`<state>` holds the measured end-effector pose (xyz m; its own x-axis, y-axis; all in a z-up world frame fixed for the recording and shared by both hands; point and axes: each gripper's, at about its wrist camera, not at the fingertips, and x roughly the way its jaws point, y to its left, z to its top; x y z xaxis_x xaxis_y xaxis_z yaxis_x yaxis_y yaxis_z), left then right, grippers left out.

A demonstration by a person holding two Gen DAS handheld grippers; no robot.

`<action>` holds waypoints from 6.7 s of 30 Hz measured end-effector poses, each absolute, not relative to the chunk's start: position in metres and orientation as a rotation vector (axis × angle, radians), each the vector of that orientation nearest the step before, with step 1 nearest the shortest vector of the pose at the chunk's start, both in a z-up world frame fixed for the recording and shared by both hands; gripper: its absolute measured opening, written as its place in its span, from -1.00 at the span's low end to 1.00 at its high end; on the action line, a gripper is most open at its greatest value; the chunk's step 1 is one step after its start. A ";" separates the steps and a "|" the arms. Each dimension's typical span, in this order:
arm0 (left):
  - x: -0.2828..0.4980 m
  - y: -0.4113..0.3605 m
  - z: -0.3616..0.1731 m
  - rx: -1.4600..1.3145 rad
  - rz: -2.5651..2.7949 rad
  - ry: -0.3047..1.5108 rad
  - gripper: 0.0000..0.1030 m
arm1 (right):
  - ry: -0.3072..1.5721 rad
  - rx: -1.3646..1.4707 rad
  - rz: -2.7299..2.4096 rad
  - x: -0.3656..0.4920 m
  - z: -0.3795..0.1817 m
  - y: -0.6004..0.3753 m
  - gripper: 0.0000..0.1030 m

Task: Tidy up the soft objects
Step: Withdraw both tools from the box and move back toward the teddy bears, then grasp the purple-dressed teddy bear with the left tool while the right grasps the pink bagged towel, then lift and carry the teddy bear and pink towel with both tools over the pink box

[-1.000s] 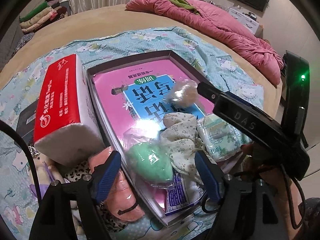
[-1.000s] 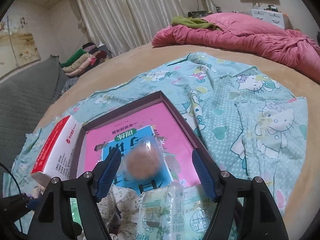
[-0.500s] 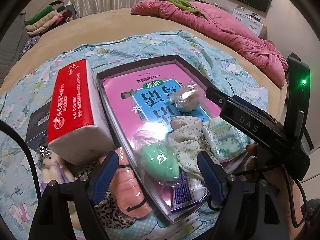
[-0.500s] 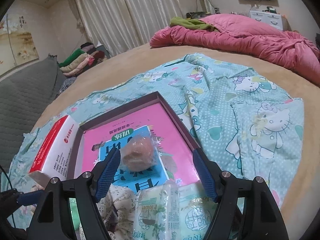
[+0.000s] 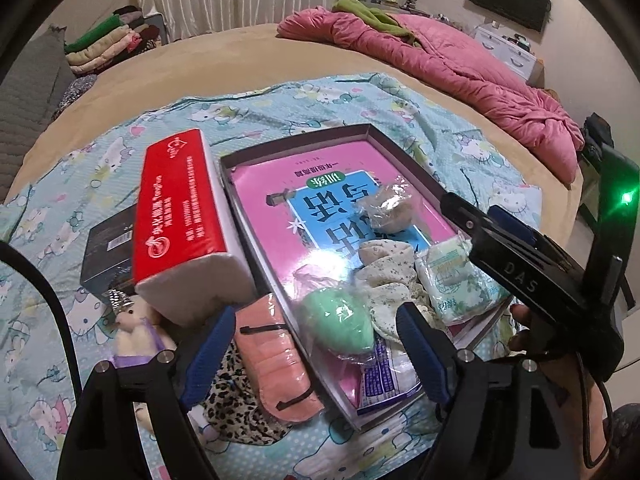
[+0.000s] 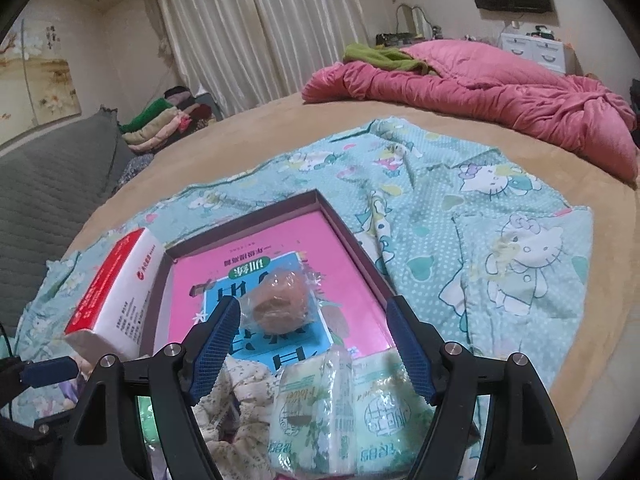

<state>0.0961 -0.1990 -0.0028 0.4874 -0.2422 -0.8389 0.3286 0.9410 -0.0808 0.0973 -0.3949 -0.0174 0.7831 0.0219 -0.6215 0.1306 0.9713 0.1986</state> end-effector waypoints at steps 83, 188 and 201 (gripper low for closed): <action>0.055 -0.007 0.063 -0.099 -0.075 0.917 0.60 | 0.558 -0.049 0.188 0.004 0.089 -0.238 0.59; 0.067 -0.020 -0.034 -0.291 -0.306 1.041 -0.07 | 0.855 -0.125 0.314 0.059 -0.019 -0.200 -0.23; 0.060 -0.033 -0.015 -0.242 -0.276 1.018 -0.07 | 0.821 -0.039 0.313 0.054 -0.007 -0.216 -0.23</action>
<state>0.0596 -0.0332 -0.0145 0.4960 -0.3366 -0.8004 0.1134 0.9390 -0.3246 0.0540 -0.2164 -0.0072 0.6387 0.2590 -0.7246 -0.2889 0.9535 0.0862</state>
